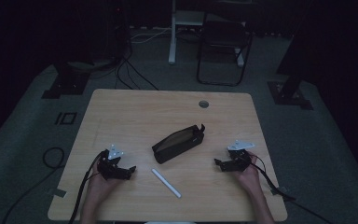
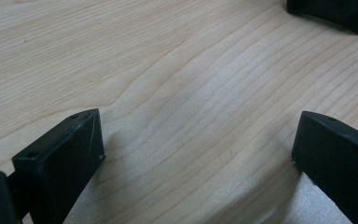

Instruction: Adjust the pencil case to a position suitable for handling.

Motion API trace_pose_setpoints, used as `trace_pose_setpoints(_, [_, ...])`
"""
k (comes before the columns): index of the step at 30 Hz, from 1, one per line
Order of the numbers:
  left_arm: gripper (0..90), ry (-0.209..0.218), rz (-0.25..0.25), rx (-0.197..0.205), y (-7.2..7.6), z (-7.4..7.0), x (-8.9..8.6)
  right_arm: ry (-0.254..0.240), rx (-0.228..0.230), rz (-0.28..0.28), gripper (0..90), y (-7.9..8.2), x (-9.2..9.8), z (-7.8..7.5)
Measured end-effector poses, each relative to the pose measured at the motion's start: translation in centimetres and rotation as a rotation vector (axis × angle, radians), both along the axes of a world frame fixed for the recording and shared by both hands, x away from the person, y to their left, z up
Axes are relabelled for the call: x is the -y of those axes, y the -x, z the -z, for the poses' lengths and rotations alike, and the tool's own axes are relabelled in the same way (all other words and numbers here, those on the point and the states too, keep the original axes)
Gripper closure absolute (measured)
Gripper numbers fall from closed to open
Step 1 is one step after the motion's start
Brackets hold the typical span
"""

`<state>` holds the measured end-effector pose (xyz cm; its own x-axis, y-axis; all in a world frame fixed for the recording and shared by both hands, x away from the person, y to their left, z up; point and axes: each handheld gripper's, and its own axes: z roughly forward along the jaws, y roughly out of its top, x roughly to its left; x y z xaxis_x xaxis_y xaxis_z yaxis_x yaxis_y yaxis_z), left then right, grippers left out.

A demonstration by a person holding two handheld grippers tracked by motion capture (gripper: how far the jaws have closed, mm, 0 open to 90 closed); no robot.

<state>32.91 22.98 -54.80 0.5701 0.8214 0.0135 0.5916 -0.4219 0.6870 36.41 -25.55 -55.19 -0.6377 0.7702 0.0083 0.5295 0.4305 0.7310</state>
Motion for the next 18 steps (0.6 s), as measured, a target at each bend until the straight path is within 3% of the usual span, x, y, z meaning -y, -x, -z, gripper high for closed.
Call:
trace_pose_setpoints(9, [3.1, 0.001, -0.01, 0.003, -0.04, -0.02, 0.01, 0.004, -0.005, -0.001, 12.4, -0.06, -0.03, 0.02])
trace_pose_setpoints(15, [14.7, 0.019, -0.02, 0.026, 0.17, -0.1, -0.13, 0.002, -0.003, -0.008, 13.6, 0.0, -0.06, 0.0])
trace_pose_setpoints(18, [15.9, 0.014, -0.03, 0.021, 0.16, -0.19, 0.05, 0.002, -0.004, -0.008, 13.7, 0.0, -0.06, 0.0])
